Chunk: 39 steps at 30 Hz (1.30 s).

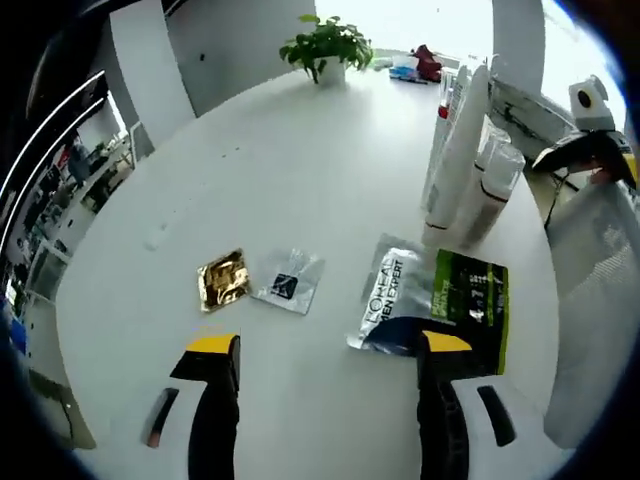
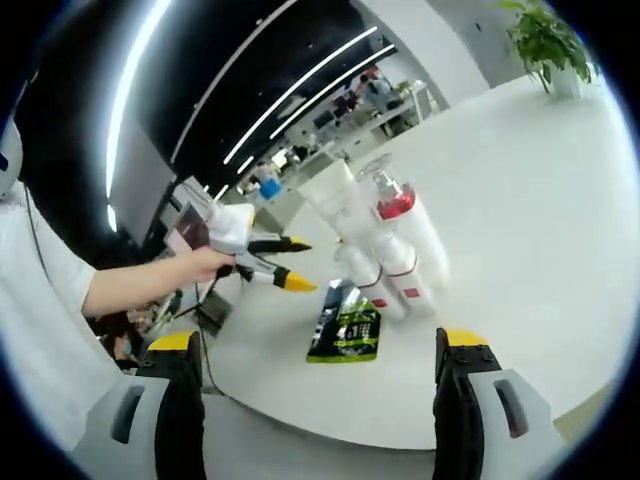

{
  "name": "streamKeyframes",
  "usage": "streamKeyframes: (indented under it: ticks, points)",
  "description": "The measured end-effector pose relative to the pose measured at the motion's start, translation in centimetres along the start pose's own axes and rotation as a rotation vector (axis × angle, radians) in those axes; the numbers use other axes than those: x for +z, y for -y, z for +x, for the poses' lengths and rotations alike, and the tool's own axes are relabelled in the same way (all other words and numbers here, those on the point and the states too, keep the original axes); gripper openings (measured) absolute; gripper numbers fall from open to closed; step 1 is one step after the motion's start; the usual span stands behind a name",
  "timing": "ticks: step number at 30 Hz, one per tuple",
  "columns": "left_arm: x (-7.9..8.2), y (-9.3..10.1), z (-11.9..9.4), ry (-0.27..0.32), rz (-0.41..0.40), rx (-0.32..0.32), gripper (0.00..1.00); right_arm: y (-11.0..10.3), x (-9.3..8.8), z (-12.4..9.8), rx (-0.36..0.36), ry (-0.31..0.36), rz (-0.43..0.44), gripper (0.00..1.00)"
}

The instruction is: Arrange the skincare products in the storage area until every visible bottle or jar stands upright without overlapping.

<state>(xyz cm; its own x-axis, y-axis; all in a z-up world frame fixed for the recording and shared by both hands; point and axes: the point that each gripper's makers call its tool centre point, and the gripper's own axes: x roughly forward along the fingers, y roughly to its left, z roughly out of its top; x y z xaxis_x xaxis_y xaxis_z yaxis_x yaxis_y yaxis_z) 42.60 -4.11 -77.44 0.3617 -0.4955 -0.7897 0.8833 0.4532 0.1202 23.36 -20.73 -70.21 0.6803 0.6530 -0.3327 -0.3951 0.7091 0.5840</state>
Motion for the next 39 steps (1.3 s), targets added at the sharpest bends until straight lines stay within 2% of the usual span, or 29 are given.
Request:
streamKeyframes:
  ticks: [9,13,17,19,24,30,35,39]
  points:
    - [1.5,-1.7,2.7,-0.016,0.112,-0.044,0.66,0.2,0.1,0.0,-0.015,0.004,0.009,0.96]
    - [2.5,-2.5,4.0,-0.004,0.056,-0.052,0.58,0.4,0.1,0.0,-0.019,0.009,0.015,0.95]
    - [2.5,-2.6,5.1,-0.026,0.073,-0.062,0.57,0.4,0.2,0.0,-0.022,0.014,0.027,0.96]
    - [2.7,-3.3,5.9,-0.036,0.089,-0.075,0.57,0.5,0.2,0.0,-0.025,0.013,0.028,0.96]
    - [2.5,-3.6,6.6,-0.071,0.126,-0.101,0.53,0.8,0.3,0.0,-0.036,0.023,0.04,0.96]
    - [2.0,-3.1,7.5,-0.098,0.155,-0.158,0.48,0.9,0.2,-0.1,-0.046,0.021,0.04,0.96]
    - [1.8,-3.0,7.9,-0.11,0.152,-0.173,0.45,1.0,0.4,-0.2,-0.049,0.032,0.05,0.96]
    - [1.8,-3.5,8.4,-0.097,0.14,-0.186,0.44,1.1,0.3,-0.2,-0.051,0.03,0.048,0.95]
